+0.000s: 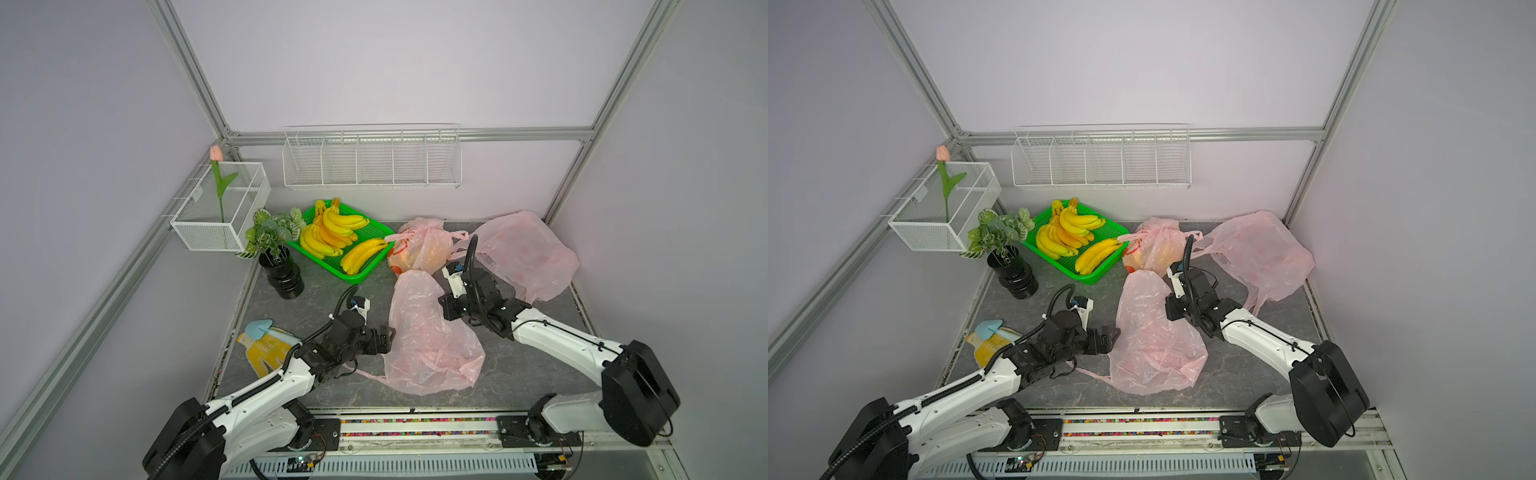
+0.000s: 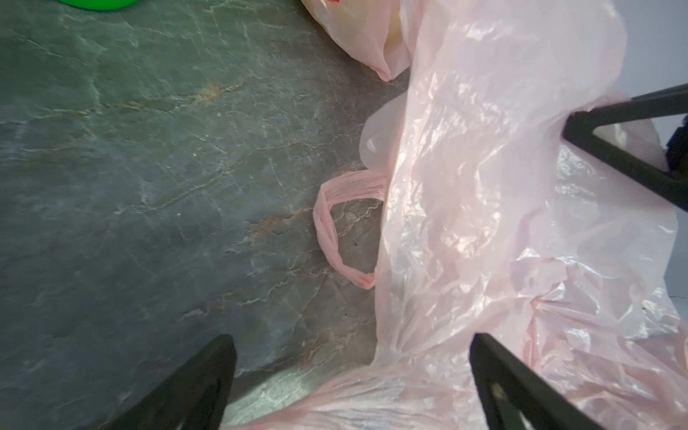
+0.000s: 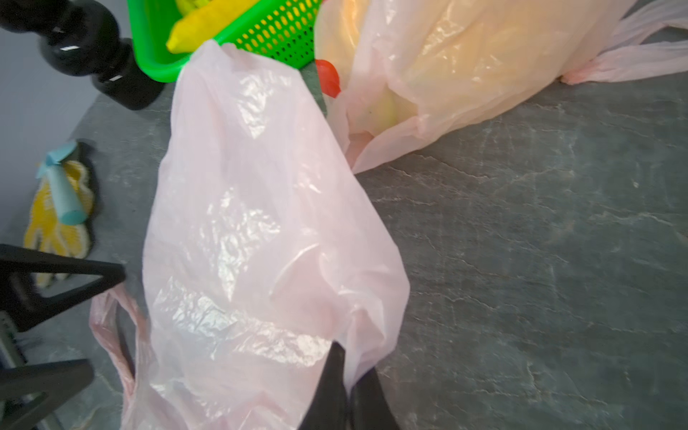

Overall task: Place the banana into a plastic bag & tie a knot
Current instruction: Open the plastic bag at the center of the board.

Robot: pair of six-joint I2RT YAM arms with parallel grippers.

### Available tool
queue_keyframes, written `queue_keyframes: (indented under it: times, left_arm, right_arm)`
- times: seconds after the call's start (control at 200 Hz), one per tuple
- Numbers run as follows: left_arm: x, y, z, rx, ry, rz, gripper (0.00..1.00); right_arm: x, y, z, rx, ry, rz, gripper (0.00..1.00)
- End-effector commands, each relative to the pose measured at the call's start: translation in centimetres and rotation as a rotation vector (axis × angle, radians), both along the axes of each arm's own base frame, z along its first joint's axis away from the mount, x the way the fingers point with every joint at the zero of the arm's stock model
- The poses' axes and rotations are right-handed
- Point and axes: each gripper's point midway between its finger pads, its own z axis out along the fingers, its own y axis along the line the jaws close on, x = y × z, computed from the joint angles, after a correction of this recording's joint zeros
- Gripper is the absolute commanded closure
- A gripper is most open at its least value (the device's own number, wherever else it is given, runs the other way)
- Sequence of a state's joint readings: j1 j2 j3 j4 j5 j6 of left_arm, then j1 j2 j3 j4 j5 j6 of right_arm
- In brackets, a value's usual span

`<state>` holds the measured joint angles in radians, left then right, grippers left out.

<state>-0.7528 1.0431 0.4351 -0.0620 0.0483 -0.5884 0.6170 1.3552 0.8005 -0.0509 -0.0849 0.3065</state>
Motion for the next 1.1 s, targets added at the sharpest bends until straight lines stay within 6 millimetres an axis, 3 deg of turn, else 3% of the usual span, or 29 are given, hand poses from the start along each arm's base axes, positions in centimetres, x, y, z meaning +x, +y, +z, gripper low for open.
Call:
queue_keyframes:
  times: [0.0,0.035,0.1,0.245,0.285,0.315,0.405,0.47,0.59,0.69,0.825,0.905,0.93,1.094]
  left_arm:
    - [1.2,-2.5,1.8,-0.058,-0.053,-0.067,0.00]
    - [1.5,-2.8,1.3,-0.032,-0.041,-0.082,0.01]
    - [1.9,-3.5,1.1,-0.023,-0.024,-0.098,0.11]
    - [2.5,-5.3,3.8,-0.126,-0.055,-0.118,0.46]
    - [2.8,-5.3,4.6,-0.139,-0.065,-0.100,0.58]
    - [3.1,-5.1,5.1,-0.144,-0.071,-0.078,0.66]
    - [3.9,-4.9,6.5,-0.179,-0.097,-0.027,0.88]
    - [4.4,-4.8,7.4,-0.203,-0.103,0.011,1.00]
    - [5.8,-4.2,8.3,-0.243,-0.082,0.134,1.00]
    - [6.8,-4.4,9.4,-0.300,-0.071,0.197,1.00]
    - [7.7,-6.0,11.2,-0.407,-0.060,0.201,1.00]
    - [8.0,-7.2,11.9,-0.434,-0.058,0.182,1.00]
    - [8.1,-7.5,12.0,-0.435,-0.055,0.176,1.00]
    - [7.6,-9.6,12.6,-0.441,-0.052,0.144,1.00]
  right_arm:
    - [-0.7,2.4,2.7,0.170,-0.062,0.093,0.93]
    - [-0.7,2.6,2.7,0.180,-0.057,0.090,0.93]
    - [-0.5,3.0,2.7,0.190,-0.048,0.096,0.93]
    - [1.1,3.3,2.6,0.130,-0.047,0.079,0.93]
    - [1.6,2.8,1.9,0.079,-0.041,0.052,0.93]
    - [2.7,2.8,3.0,0.062,-0.069,0.034,0.93]
    - [4.1,2.0,3.1,-0.030,-0.081,-0.015,0.93]
    - [4.8,1.4,3.6,-0.079,-0.095,-0.043,0.85]
    - [4.7,-0.4,5.4,-0.150,-0.118,-0.102,0.41]
    - [2.2,-1.6,7.4,-0.172,-0.169,-0.120,0.18]
    - [-2.9,-1.1,8.2,-0.140,-0.182,-0.074,0.11]
    - [-5.4,0.0,7.8,-0.067,-0.166,-0.027,0.10]
    - [-6.2,0.3,6.6,-0.055,-0.143,-0.002,0.10]
    - [-7.4,1.9,4.1,0.011,-0.102,0.052,0.05]
